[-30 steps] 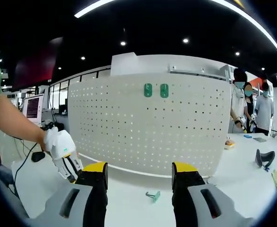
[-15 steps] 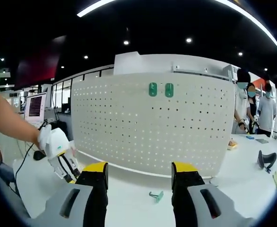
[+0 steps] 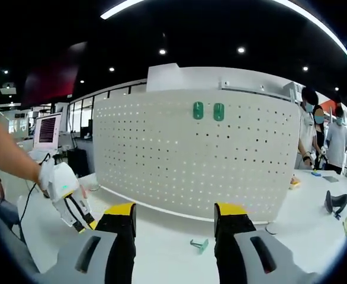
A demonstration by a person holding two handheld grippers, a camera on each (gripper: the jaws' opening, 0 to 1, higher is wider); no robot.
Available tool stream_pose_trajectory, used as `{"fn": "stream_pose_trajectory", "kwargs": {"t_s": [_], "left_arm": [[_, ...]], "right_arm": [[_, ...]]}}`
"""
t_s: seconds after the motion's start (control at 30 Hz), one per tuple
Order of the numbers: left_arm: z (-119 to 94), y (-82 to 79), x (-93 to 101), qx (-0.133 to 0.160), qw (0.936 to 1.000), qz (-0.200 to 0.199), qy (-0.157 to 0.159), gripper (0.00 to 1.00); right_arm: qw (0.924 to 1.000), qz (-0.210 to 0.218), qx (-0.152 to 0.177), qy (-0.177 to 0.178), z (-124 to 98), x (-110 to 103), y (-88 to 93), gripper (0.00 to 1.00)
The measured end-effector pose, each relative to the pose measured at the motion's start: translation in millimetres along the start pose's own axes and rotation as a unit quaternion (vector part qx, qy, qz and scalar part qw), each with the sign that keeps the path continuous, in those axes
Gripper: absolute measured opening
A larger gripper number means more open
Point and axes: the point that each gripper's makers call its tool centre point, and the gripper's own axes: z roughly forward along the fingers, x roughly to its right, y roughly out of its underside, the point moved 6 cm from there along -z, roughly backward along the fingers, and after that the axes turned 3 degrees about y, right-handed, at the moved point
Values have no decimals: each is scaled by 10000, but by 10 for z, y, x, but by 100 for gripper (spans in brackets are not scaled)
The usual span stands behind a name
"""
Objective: Insert the hook assembly into the mounting plate slot until the hook locks in place.
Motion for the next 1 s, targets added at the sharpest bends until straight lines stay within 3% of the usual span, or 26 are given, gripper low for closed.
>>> {"fn": "stream_pose_trajectory", "kwargs": {"t_s": [0.5, 0.7, 0.83, 1.0], "left_arm": [[-4, -23, 47, 321, 9986, -377, -182, 2], [-32, -10, 52, 301, 9978, -352, -484, 2], [-62, -6, 48, 259, 9951, -294, -903, 2], [-151, -117, 26, 434, 9911, -233, -1240, 2]], "right_arm": [[10000, -31, -10, -31, -5, -25, 10, 52], [10000, -40, -8, -63, -4, -63, 0, 52], [9999, -55, 0, -100, -2, -94, -20, 52], [9999, -71, 2, -140, 5, -124, -51, 52]]}}
